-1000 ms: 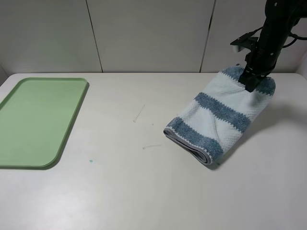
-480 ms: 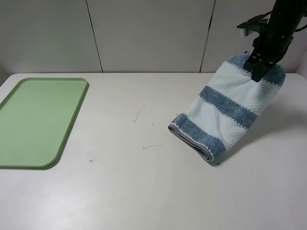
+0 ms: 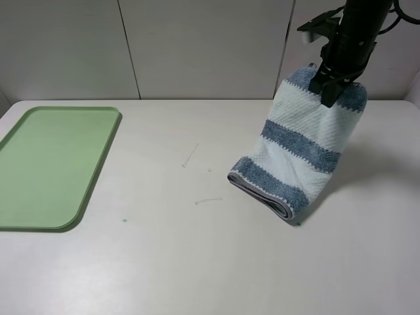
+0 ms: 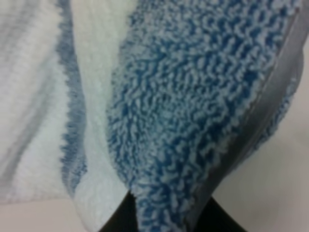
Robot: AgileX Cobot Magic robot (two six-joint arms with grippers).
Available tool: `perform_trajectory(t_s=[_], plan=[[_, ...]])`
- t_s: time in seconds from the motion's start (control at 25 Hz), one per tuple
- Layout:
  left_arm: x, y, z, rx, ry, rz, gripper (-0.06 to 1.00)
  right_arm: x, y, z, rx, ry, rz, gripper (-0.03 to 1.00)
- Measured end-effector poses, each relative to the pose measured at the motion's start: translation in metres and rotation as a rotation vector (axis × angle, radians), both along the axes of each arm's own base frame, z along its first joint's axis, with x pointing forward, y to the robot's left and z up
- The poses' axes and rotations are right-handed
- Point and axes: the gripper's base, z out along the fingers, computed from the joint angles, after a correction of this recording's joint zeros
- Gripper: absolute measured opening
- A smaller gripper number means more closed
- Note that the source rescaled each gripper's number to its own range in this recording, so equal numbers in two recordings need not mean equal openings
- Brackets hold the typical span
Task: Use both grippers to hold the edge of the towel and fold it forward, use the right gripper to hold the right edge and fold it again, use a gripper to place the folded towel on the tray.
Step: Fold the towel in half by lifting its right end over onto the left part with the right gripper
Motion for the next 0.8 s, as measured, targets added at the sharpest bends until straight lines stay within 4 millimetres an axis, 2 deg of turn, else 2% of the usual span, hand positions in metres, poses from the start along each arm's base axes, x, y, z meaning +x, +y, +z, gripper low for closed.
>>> perform_trajectory(t_s=[0.2, 0.44, 0.8], plan=[[0.0, 0.0, 0.0, 0.0, 0.0, 0.0, 0.97, -0.005, 0.019, 0.0, 0.0, 0.001, 0.039, 0.09], [0.0, 0.0, 0.0, 0.0, 0.0, 0.0, 0.97, -0.017, 0.039, -0.01, -0.012, 0.039, 0.094, 0.09], [0.0, 0.0, 0.0, 0.0, 0.0, 0.0, 0.97, -0.032, 0.052, -0.024, -0.022, 0.097, 0.134, 0.09]])
